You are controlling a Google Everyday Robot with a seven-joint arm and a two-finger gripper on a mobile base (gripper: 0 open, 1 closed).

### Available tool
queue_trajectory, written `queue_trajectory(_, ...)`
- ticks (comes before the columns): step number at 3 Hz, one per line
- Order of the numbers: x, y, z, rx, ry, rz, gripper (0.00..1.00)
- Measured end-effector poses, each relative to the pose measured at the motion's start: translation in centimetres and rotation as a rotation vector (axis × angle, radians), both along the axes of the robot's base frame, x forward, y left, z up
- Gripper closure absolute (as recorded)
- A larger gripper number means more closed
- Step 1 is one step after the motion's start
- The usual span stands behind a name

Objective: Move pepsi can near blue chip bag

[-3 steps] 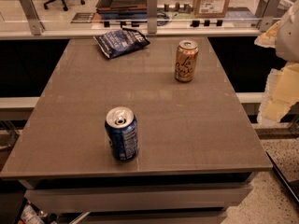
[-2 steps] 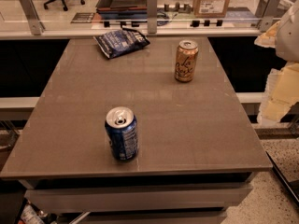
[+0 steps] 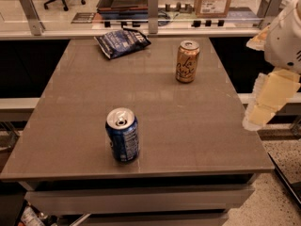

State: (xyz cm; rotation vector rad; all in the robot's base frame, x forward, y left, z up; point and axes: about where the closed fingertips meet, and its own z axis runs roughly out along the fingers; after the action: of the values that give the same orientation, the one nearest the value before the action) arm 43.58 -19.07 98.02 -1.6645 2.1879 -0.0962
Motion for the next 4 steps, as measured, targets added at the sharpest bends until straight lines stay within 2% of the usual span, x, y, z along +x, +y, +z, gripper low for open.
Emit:
queue_trajectory(1,0.2,2.0,-1.7,0.094,0.000,0.015,0.00)
queue_trajectory(3,-0.4,5.8,-5.4,0.410,0.037,0.106,0.00)
queue_trajectory(4,-1.4,8.3,-6.4,0.573,0.050,0.186,0.00)
